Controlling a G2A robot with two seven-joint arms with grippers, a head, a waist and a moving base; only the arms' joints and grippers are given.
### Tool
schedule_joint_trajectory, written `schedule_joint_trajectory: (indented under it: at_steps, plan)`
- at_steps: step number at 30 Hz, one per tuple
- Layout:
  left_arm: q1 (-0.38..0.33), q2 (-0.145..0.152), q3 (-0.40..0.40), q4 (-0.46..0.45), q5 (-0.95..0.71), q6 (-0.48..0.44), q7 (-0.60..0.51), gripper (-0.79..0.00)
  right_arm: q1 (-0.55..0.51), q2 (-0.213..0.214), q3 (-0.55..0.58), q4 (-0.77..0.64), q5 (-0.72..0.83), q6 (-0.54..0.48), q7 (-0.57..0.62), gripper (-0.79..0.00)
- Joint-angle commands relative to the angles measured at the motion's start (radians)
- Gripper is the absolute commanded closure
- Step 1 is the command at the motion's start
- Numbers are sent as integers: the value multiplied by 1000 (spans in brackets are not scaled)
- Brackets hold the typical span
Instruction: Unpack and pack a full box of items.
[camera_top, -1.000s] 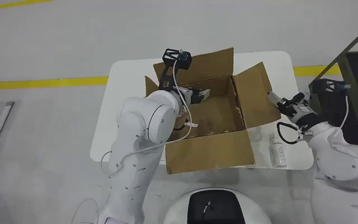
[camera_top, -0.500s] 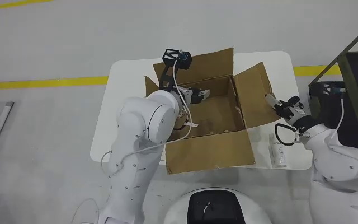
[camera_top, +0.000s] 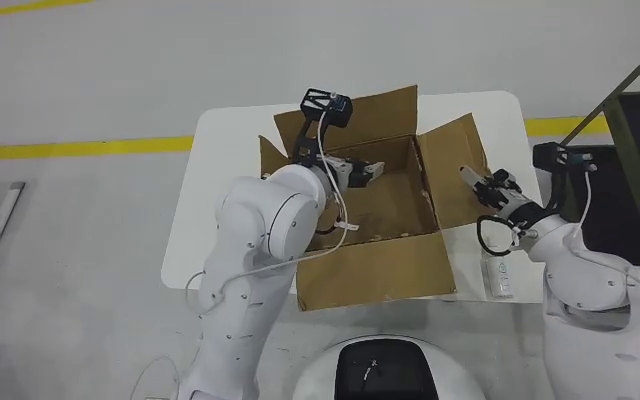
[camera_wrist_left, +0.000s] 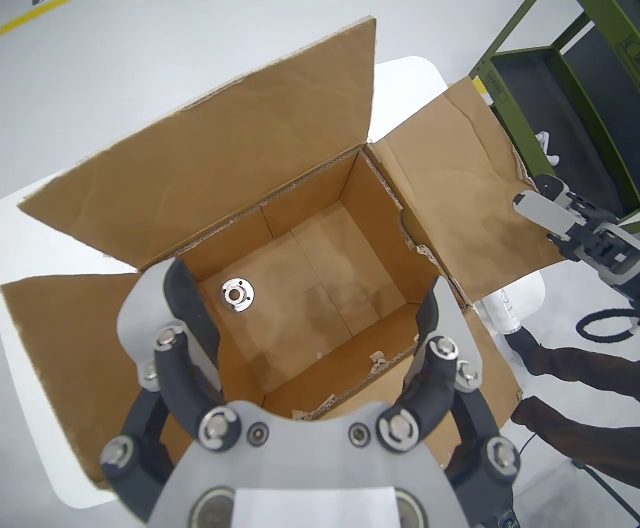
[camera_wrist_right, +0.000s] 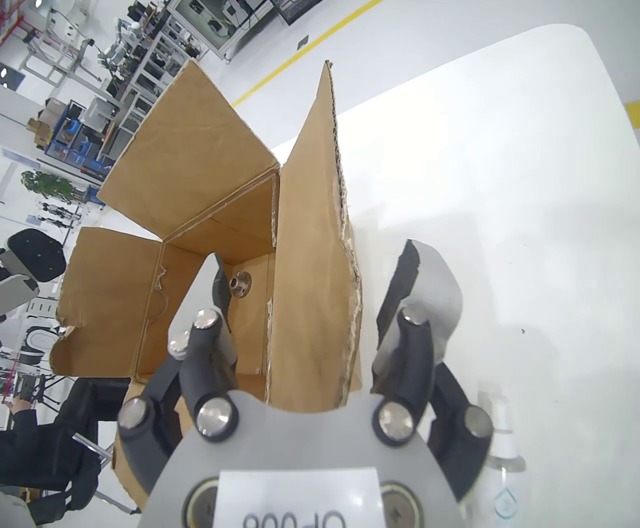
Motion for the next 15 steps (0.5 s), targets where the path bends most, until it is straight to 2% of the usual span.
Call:
schedule_joint_trajectory:
  at_steps: [1, 2, 3, 4, 5, 6, 9, 12, 15]
  plan:
    - [-8, -2, 11, 17, -17, -8, -6, -785, -3, 4, 5, -4, 18, 5, 5, 0]
    - [-13, -3, 19, 29, -28, -13, -18, -785, -5, 6, 7, -7, 24, 9, 5, 0]
    - [-22, -4, 31, 46, -38, -21, -37, -742, -8, 8, 9, -9, 30, 12, 6, 0]
    - [-25, -5, 35, 56, -46, -19, -44, -610, -9, 10, 10, -11, 30, 13, 6, 0]
    - [-31, -7, 44, 73, -62, -21, -65, -563, -11, 12, 11, -12, 33, 17, 3, 0]
    - [-40, -8, 56, 88, -66, -30, -80, -557, -13, 14, 12, -13, 36, 22, 1, 0]
    - [-55, -13, 81, 146, -87, -25, -88, -582, -19, 19, 12, -16, 49, 34, -7, 0]
    - [-71, -16, 95, 202, -103, -26, -96, -785, -24, 24, 12, -18, 70, 44, -13, 0]
    - [-93, -19, 109, 282, -88, -24, -86, -785, -28, 30, 11, -19, 73, 47, -19, 0]
